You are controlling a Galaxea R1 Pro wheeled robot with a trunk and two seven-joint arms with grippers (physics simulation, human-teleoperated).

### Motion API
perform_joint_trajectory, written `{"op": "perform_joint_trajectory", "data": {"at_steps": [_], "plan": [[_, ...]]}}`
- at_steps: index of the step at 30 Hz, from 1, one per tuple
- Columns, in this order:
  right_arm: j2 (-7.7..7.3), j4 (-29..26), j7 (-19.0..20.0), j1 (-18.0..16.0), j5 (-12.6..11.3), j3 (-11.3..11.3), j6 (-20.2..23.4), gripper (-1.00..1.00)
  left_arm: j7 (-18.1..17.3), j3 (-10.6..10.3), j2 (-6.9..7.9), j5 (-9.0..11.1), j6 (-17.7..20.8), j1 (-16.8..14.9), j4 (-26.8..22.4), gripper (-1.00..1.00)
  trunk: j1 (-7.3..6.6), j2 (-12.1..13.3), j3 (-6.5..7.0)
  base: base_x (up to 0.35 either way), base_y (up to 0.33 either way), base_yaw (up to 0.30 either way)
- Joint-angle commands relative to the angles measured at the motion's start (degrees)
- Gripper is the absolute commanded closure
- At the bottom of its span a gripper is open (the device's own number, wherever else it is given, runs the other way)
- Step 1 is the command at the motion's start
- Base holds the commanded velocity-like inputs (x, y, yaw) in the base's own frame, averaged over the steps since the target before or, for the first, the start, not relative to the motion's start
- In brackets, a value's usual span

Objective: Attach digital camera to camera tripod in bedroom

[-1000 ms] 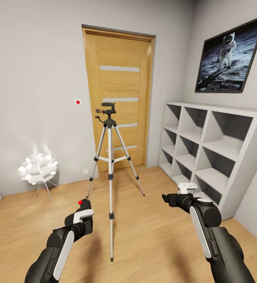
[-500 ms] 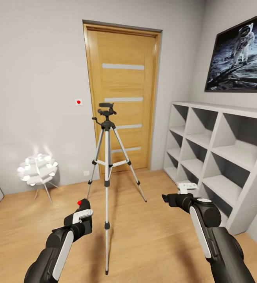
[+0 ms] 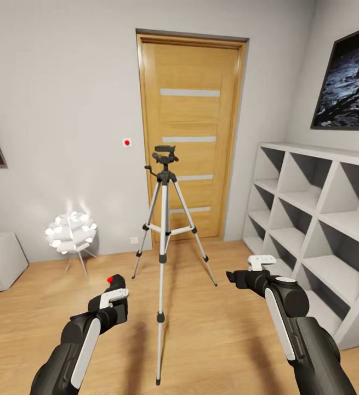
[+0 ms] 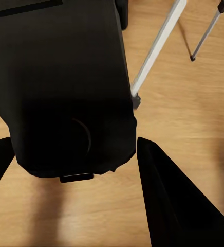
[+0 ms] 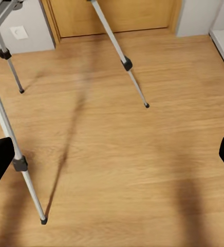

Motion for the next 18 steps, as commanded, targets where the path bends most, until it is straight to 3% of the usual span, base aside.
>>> {"op": "perform_joint_trajectory", "data": {"at_steps": [1, 18], "plan": [[0.00, -0.1, 0.1, 0.0, -0.1, 0.0, 0.3, -1.00, 0.3, 0.3, -0.04, 0.5, 0.3, 0.0, -0.1, 1.00, -0.23, 0.4, 0.11, 0.003, -0.002, 0.048], [-0.16, -0.1, 0.1, 0.0, 0.1, -0.1, 0.4, -1.00, 0.3, 1.9, -0.03, 0.4, 0.6, 0.0, -0.3, 1.00, -3.96, 7.2, 3.14, 0.001, 0.000, 0.012]]}}
